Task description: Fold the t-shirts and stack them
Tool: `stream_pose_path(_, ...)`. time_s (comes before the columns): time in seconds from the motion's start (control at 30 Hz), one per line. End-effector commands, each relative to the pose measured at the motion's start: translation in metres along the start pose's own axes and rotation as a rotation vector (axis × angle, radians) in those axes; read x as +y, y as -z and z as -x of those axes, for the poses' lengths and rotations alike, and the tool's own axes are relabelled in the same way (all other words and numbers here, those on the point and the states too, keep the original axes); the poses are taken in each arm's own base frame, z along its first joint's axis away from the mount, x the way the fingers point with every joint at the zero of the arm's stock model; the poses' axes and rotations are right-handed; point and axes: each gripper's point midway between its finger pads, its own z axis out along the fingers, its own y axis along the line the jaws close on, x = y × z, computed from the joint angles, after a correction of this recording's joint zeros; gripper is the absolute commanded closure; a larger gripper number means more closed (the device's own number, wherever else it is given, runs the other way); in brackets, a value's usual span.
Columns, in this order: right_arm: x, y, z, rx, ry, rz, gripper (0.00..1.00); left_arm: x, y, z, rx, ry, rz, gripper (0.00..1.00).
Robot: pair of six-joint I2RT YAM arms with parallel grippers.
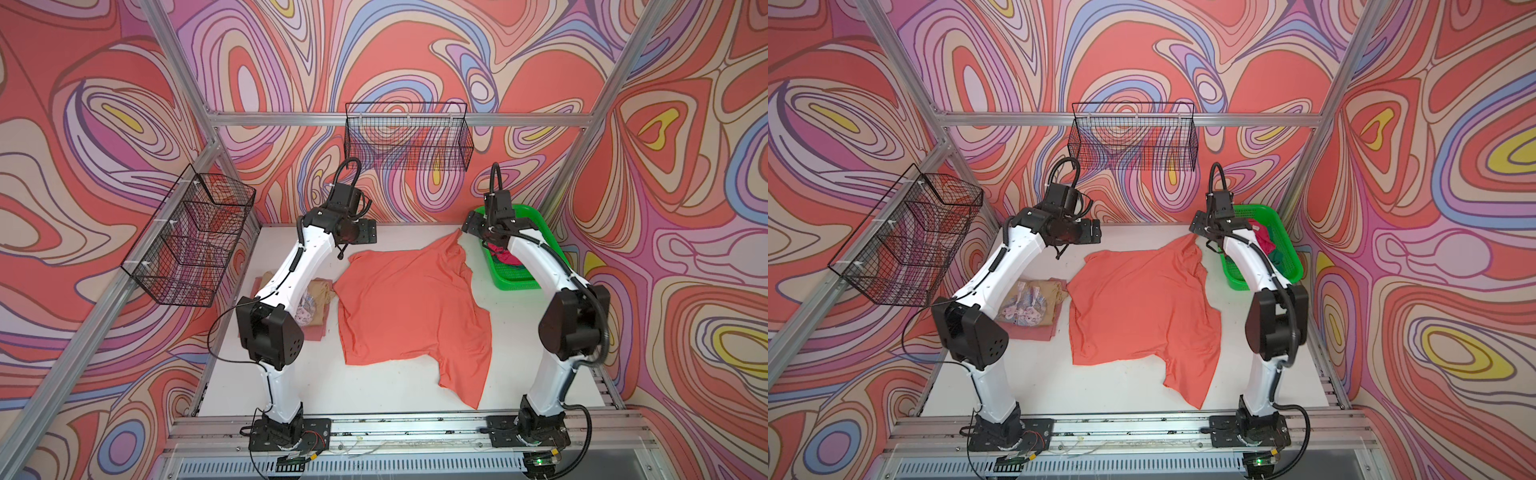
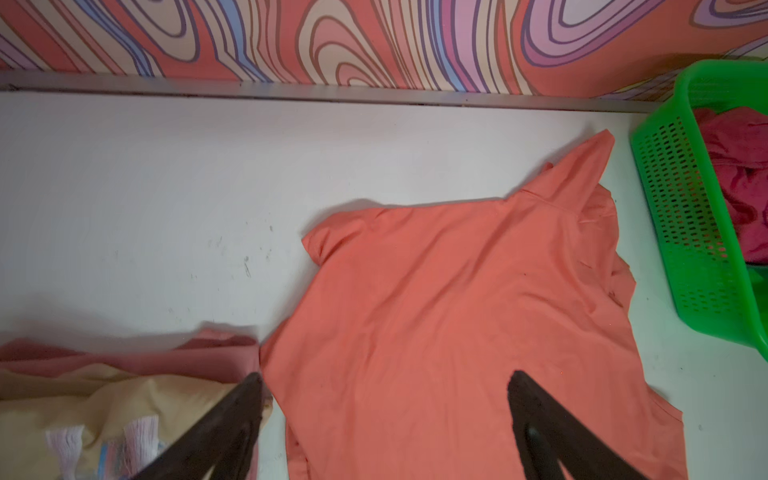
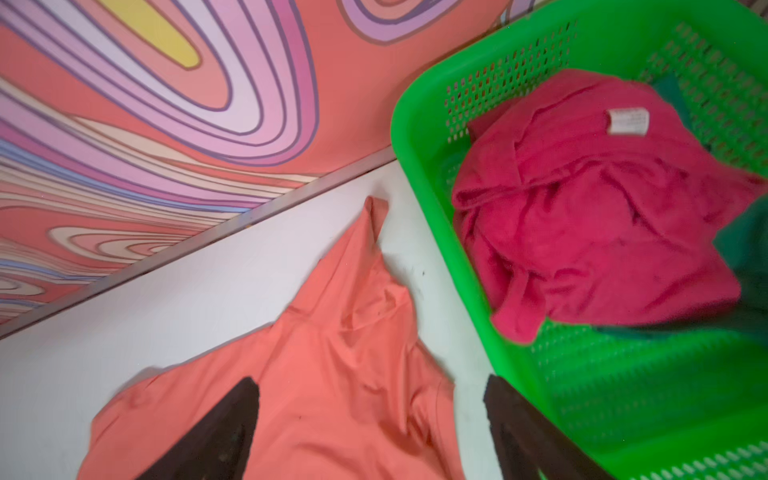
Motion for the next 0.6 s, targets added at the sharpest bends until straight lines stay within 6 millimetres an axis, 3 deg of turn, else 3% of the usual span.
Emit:
stream_pose_path(0.0,-0.016,0.008,-0.073,0.114,-0.137,0.018,0.15,-0.007,-0.019,-0.06,0.126,0.061,-0.019,0.06)
stream_pose_path(0.03,-0.026,0.014,-0.096,0.141,-0.159,0.024,0.17,-0.007,-0.021,-0.075,0.145,0.066,-0.025,0.06)
stream_pose_path(0.13,-0.041,0.03,-0.138,0.183,-0.21,0.05,0.24,-0.003,-0.036,-0.109,0.196,0.115,-0.02,0.06)
stream_pose_path(0.27,-0.058,0.036,-0.175,0.234,-0.249,0.038,0.33,-0.004,-0.059,-0.138,0.297,0.158,-0.018,0.07)
stream_pose_path(0.33,-0.079,0.036,-0.189,0.244,-0.277,-0.046,0.43,-0.004,-0.07,-0.147,0.342,0.177,-0.012,0.07)
stream_pose_path(0.4,-0.089,0.036,-0.201,0.258,-0.301,-0.072,0.48,-0.002,-0.077,-0.156,0.38,0.187,0.005,0.08)
stream_pose_path(0.57,-0.114,0.033,-0.218,0.243,-0.371,-0.168,0.71,0.005,-0.094,-0.179,0.449,0.218,0.043,0.08)
